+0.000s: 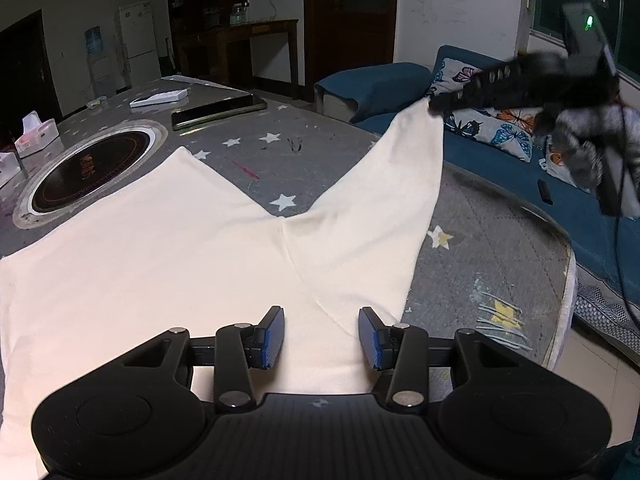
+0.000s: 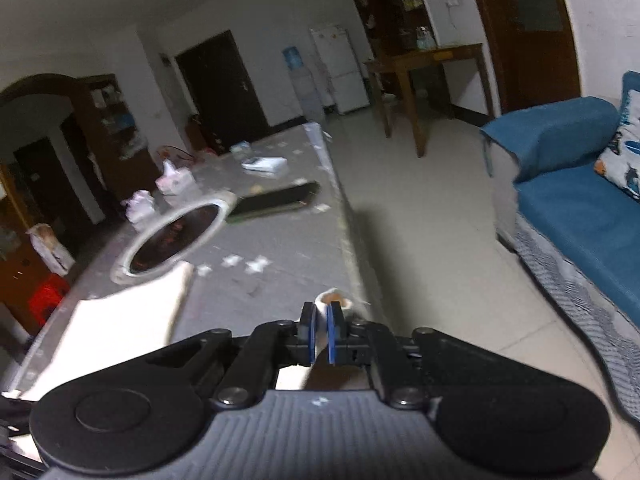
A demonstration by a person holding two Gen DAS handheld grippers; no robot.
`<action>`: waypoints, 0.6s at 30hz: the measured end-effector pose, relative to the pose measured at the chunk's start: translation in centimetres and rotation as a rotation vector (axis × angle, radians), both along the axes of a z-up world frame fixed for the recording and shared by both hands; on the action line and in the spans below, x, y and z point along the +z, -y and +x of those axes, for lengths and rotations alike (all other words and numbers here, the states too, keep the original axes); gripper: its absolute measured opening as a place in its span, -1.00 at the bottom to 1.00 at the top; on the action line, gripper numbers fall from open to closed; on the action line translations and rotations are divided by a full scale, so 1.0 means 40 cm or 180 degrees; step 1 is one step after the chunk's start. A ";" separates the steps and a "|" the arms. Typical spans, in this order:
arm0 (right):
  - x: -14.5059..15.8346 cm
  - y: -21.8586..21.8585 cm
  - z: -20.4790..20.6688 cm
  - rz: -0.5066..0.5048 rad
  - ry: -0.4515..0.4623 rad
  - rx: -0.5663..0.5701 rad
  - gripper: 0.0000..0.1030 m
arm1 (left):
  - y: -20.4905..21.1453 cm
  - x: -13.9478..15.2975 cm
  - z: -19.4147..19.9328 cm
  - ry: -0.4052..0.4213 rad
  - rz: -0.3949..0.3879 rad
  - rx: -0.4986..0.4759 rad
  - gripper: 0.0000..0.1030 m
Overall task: Fold clothes
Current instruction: 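Grasp the sweatshirt side edge with the right gripper and lift it up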
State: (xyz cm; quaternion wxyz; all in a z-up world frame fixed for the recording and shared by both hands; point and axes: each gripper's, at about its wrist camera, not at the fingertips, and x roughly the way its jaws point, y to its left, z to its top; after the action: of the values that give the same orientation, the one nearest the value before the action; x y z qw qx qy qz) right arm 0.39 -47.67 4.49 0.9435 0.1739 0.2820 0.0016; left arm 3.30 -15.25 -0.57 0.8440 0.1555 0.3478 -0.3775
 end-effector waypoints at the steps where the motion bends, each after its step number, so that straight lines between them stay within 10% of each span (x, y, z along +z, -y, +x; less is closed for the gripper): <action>1: 0.019 -0.012 0.000 0.0002 0.0038 0.0047 -0.90 | -0.003 0.001 -0.002 0.0001 -0.0016 0.0006 -0.13; 18: 0.212 -0.377 0.042 0.0017 0.0441 0.1138 -0.91 | -0.233 0.038 -0.052 0.0110 -0.0283 0.0647 -0.10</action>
State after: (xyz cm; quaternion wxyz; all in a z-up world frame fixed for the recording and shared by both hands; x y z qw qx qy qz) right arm 2.08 -32.59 12.95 0.9449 0.1231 0.2428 0.1819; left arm 1.23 -5.95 0.93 0.8899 0.0883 0.3301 -0.3023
